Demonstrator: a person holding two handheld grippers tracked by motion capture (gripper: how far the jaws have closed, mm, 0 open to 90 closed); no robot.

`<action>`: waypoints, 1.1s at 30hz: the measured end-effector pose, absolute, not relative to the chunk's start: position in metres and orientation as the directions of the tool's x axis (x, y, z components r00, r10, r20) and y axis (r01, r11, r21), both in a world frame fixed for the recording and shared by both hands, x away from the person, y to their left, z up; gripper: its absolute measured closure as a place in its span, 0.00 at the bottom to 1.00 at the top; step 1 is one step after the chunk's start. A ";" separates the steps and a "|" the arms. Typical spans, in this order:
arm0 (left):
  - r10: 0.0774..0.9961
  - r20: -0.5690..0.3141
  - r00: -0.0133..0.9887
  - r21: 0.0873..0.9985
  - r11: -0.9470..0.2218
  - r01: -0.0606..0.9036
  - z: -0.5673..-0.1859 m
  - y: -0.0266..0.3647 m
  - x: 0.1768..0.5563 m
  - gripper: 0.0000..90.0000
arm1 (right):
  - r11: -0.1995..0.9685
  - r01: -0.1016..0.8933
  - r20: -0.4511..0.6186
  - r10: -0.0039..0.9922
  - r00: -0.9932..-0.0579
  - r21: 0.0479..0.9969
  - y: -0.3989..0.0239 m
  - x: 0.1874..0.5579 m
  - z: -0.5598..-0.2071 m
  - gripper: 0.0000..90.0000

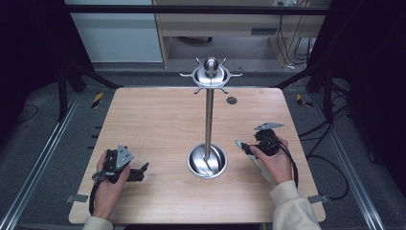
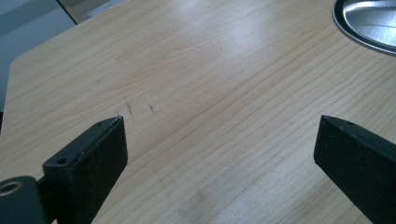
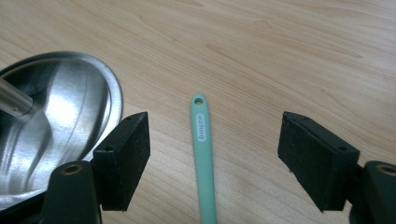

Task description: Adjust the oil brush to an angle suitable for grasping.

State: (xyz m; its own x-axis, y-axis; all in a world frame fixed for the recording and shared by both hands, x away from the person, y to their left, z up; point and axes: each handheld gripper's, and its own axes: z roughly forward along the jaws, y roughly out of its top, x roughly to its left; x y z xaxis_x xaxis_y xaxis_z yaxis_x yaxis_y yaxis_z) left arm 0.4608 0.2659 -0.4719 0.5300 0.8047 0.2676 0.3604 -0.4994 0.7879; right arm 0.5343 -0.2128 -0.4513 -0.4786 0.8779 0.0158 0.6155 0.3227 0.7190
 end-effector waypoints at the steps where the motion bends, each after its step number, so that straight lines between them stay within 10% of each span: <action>1: 0.805 0.267 0.530 0.789 -0.499 0.360 -0.472 0.266 0.461 0.03 | 0.334 0.611 0.007 0.874 -0.486 0.717 -0.211 0.535 -0.452 0.33; 19: 0.811 0.268 0.520 0.796 -0.490 0.354 -0.470 0.267 0.459 0.03 | 0.496 0.557 -0.097 0.798 -0.595 0.666 -0.191 0.532 -0.465 0.97; 33: 0.807 0.277 0.521 0.792 -0.499 0.352 -0.470 0.265 0.460 0.03 | 0.535 0.570 -0.109 0.781 -0.615 0.624 -0.182 0.540 -0.477 1.00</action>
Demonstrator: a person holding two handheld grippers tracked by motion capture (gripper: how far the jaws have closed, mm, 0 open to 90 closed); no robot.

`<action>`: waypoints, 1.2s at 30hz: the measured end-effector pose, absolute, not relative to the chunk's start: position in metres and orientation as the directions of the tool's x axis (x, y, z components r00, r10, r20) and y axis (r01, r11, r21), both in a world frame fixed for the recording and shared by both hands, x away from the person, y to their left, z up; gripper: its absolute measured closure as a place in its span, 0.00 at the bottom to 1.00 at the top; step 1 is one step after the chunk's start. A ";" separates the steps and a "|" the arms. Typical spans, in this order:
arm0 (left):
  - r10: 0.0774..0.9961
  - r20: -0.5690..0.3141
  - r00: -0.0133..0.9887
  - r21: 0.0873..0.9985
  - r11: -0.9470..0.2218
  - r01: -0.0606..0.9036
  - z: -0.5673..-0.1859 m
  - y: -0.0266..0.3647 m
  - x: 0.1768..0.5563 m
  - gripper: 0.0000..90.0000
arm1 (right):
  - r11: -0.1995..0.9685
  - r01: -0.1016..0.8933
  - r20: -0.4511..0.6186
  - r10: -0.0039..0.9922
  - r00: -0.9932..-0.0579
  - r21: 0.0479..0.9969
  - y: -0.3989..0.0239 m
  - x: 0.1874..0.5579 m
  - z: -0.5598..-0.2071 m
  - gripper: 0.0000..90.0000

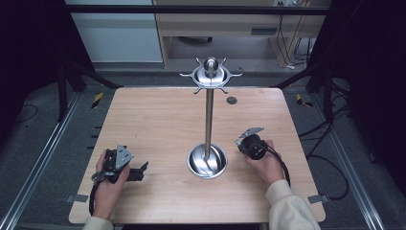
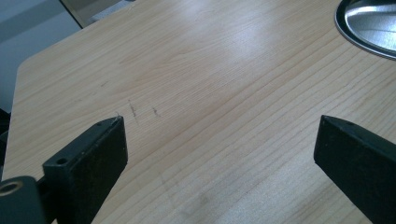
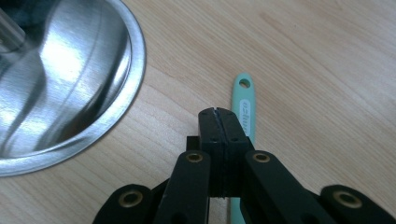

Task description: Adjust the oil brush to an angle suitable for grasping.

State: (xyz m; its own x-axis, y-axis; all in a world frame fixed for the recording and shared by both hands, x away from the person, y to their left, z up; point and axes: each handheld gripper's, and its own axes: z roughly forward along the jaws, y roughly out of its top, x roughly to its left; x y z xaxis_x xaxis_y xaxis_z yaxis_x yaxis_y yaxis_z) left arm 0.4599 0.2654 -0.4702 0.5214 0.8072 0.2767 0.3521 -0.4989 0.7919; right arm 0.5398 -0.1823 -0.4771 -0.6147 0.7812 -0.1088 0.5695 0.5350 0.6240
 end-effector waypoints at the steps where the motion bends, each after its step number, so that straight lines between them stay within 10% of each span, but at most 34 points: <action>1: 0.806 0.277 0.522 0.792 -0.500 0.352 -0.470 0.265 0.460 0.03 | 0.539 0.576 -0.112 0.783 -0.612 0.615 -0.182 0.541 -0.478 1.00; 25: 0.804 0.276 0.526 0.792 -0.500 0.350 -0.471 0.264 0.460 0.03 | 0.471 0.680 -0.111 0.858 -0.502 0.562 -0.196 0.549 -0.482 1.00; 36: 0.801 0.273 0.533 0.790 -0.503 0.350 -0.471 0.263 0.460 0.03 | 0.397 0.741 -0.038 0.892 -0.450 0.542 -0.214 0.526 -0.448 0.79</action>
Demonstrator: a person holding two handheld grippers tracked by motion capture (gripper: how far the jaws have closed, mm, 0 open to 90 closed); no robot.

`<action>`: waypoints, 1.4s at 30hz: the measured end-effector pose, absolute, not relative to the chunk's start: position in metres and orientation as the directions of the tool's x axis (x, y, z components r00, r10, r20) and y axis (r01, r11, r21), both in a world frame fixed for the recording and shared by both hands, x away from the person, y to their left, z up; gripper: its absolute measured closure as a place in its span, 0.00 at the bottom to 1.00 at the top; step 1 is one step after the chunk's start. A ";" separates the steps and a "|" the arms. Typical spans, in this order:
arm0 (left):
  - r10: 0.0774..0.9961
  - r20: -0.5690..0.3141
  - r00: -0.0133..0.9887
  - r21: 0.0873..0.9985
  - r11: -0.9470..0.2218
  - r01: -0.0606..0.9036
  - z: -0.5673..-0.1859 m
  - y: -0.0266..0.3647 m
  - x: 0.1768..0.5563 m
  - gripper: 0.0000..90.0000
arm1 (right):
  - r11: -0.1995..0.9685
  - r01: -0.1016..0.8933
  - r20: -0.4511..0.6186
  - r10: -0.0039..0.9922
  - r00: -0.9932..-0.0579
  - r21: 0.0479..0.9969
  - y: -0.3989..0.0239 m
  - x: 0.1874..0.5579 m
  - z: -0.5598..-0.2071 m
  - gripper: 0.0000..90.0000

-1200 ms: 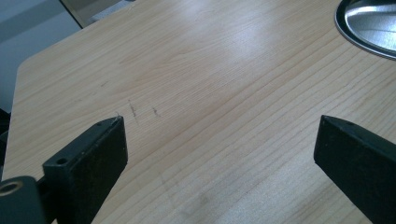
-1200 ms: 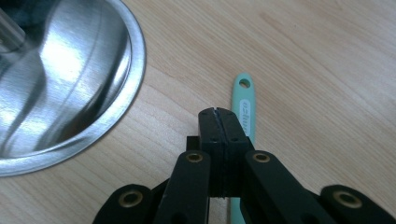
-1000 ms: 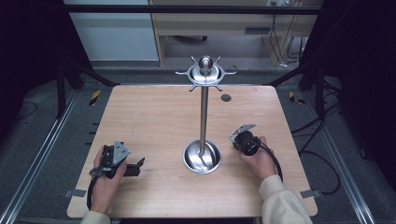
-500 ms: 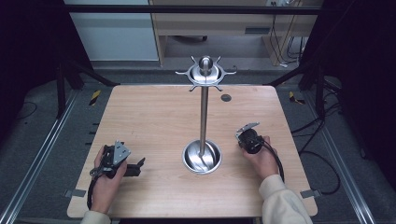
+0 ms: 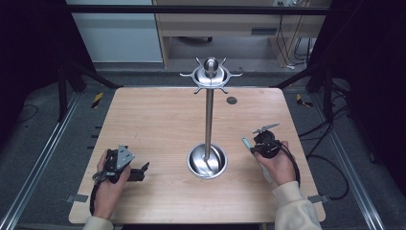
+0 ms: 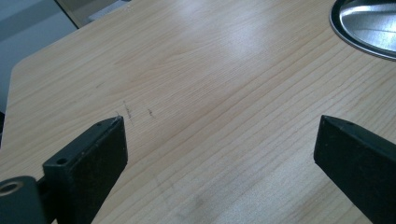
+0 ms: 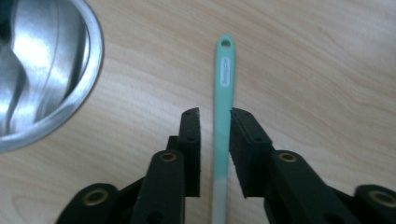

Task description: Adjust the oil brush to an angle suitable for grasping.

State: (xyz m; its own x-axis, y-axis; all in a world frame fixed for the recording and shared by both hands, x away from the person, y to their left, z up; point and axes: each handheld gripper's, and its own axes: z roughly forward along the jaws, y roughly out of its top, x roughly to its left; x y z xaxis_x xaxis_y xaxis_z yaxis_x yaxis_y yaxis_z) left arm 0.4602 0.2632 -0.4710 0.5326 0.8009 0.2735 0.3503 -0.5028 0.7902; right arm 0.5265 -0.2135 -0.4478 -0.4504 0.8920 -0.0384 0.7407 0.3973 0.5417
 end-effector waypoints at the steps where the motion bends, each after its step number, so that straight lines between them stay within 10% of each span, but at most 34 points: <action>1: 0.801 0.272 0.534 0.791 -0.502 0.351 -0.471 0.263 0.460 0.03 | 0.397 0.759 -0.039 0.896 -0.442 0.516 -0.216 0.524 -0.447 0.75; 42: 0.788 0.277 0.550 0.778 -0.520 0.354 -0.472 0.261 0.460 0.03 | 0.466 0.850 -0.030 0.880 -0.474 0.248 -0.215 0.547 -0.467 0.85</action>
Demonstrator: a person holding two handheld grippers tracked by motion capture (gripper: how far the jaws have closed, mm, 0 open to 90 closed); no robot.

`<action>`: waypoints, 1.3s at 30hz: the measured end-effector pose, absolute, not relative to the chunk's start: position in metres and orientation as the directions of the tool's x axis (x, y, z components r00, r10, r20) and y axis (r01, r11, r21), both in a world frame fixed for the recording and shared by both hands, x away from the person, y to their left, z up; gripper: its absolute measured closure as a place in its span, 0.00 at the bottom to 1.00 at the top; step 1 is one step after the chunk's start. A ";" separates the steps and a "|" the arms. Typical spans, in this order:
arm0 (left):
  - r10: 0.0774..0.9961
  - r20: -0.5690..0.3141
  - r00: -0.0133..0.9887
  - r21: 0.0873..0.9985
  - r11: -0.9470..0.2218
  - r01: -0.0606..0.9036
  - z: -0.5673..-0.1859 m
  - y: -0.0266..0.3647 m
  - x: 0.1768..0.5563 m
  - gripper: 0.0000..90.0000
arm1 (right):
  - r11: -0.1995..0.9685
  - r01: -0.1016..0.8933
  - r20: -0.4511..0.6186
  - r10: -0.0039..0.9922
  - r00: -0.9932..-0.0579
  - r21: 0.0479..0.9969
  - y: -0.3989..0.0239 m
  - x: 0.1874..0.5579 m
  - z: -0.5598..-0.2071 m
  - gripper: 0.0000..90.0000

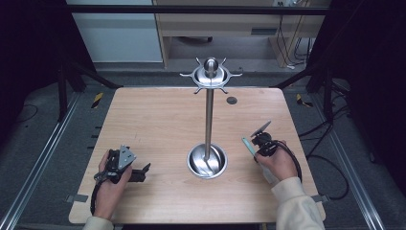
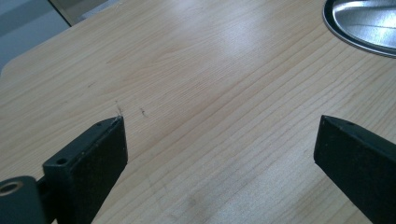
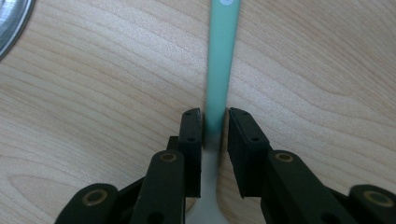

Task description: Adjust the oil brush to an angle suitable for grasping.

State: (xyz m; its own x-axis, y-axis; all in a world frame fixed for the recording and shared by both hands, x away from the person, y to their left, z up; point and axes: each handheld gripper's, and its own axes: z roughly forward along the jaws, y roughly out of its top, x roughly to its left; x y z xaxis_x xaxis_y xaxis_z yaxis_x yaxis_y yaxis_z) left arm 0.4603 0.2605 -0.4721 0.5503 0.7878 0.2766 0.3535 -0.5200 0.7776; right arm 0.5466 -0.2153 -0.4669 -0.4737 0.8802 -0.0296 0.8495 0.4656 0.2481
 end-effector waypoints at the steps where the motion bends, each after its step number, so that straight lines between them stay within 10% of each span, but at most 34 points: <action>1: 0.788 0.277 0.550 0.778 -0.520 0.354 -0.472 0.261 0.460 0.03 | 0.467 0.848 -0.028 0.879 -0.476 0.250 -0.215 0.547 -0.467 0.85; 19: 0.787 0.277 0.551 0.780 -0.519 0.350 -0.472 0.260 0.460 0.03 | 0.405 0.870 0.017 0.904 -0.426 0.281 -0.223 0.546 -0.459 0.92; 39: 0.787 0.278 0.551 0.781 -0.519 0.348 -0.471 0.261 0.460 0.03 | 0.304 0.715 0.086 0.887 -0.453 0.629 -0.254 0.506 -0.374 0.92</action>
State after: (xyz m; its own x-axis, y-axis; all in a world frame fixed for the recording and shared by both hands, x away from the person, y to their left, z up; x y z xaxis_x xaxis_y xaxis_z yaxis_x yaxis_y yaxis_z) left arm 0.4595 0.2607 -0.4709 0.5506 0.7873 0.2776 0.3481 -0.5188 0.7808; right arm 0.5062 -0.2536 -0.3737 -0.4531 0.8873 0.0864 0.7154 0.3041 0.6290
